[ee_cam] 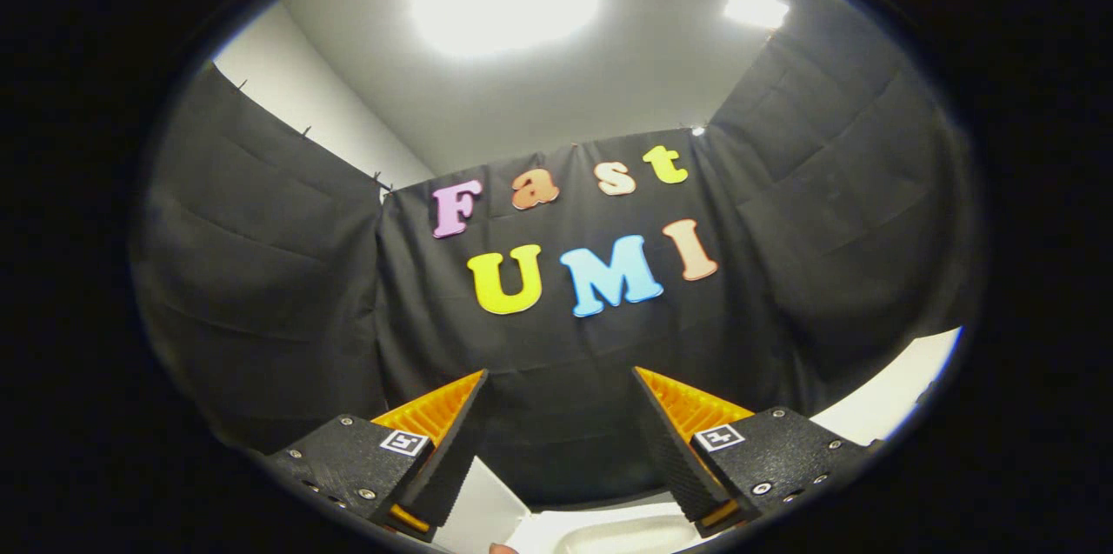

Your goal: Open the toilet lid.

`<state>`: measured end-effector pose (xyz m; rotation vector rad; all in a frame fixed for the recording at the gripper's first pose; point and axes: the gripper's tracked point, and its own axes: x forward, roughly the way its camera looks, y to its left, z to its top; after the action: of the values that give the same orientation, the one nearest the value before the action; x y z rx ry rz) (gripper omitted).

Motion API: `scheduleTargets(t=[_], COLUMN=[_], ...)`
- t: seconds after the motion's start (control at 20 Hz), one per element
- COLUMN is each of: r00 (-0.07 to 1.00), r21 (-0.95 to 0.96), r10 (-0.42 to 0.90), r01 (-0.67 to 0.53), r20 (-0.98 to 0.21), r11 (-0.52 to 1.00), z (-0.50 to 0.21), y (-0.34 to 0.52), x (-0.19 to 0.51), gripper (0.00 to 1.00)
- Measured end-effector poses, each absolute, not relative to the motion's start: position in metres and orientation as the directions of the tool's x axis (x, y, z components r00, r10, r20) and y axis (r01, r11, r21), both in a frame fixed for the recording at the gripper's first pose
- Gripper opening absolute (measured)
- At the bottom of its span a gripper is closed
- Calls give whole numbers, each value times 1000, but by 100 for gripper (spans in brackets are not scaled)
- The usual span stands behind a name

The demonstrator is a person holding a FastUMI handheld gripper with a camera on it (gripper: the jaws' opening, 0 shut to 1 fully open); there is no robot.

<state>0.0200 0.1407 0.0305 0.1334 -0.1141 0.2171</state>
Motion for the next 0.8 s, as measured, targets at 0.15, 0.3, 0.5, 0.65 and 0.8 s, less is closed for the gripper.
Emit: scheduleTargets(t=[0.15, 0.3, 0.5, 0.65, 0.8], r00=[991, 999, 1000, 998, 994], r21=[109, 56, 1, -50, -101], r10=[109, 41, 4, 6, 13], r01=[-116, -42, -4, -9, -23], r20=[74, 34, -16, -57, -105], r11=[987, 998, 1000, 999, 995], z=[6, -12, -39, -69, -102], y=[67, 11, -35, -44, -36], x=[29, 33, 27, 21, 13], gripper=[95, 95, 95, 95, 95])
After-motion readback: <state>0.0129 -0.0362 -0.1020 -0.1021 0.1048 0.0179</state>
